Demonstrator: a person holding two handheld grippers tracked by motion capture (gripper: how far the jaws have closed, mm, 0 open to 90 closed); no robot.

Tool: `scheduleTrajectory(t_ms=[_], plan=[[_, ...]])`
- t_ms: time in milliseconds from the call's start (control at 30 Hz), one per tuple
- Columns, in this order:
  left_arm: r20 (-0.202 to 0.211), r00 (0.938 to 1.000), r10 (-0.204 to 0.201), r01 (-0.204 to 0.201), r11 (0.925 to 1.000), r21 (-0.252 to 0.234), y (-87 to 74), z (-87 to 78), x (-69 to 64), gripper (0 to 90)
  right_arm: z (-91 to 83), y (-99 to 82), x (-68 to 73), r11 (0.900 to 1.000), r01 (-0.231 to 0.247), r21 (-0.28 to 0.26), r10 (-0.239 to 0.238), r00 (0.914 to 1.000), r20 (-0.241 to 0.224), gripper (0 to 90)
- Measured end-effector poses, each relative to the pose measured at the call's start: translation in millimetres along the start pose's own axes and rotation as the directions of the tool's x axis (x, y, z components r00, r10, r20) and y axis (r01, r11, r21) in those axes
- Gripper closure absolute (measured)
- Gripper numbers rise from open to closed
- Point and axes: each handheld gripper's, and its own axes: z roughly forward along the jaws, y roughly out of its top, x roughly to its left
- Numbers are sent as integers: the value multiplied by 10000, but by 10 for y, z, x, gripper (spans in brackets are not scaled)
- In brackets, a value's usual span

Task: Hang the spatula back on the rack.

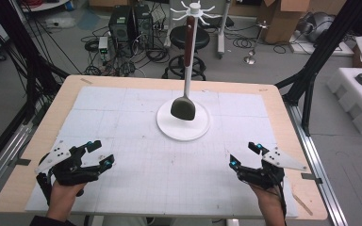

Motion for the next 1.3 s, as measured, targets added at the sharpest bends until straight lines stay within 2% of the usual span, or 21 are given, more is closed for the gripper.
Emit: scheduleTrajectory(t_ms=[33, 167, 333, 667, 1300], plan=[[-22, 10000, 28, -28, 10000, -15, 0, -5, 3, 214, -36, -21, -6, 10000, 25, -59, -25, 10000, 47, 163], [-86, 10000, -36, 35, 9999, -112, -5, -10, 8, 214, -163, -112, -46, 9983, -497, -300, 504, 9985, 222, 163], [-49, 10000, -23, 22, 9999, -129, -7, -23, -7, 215, -232, -160, -33, 9986, -465, -251, 470, 9987, 203, 163], [22, 10000, -57, 58, 9999, -148, -19, -40, -18, 216, -216, -138, 7, 9987, -445, -261, 449, 9988, 169, 163], [-67, 9999, -130, 129, 9997, -202, -17, -31, 5, 215, -162, -124, -12, 9983, -503, -300, 507, 9987, 101, 163]])
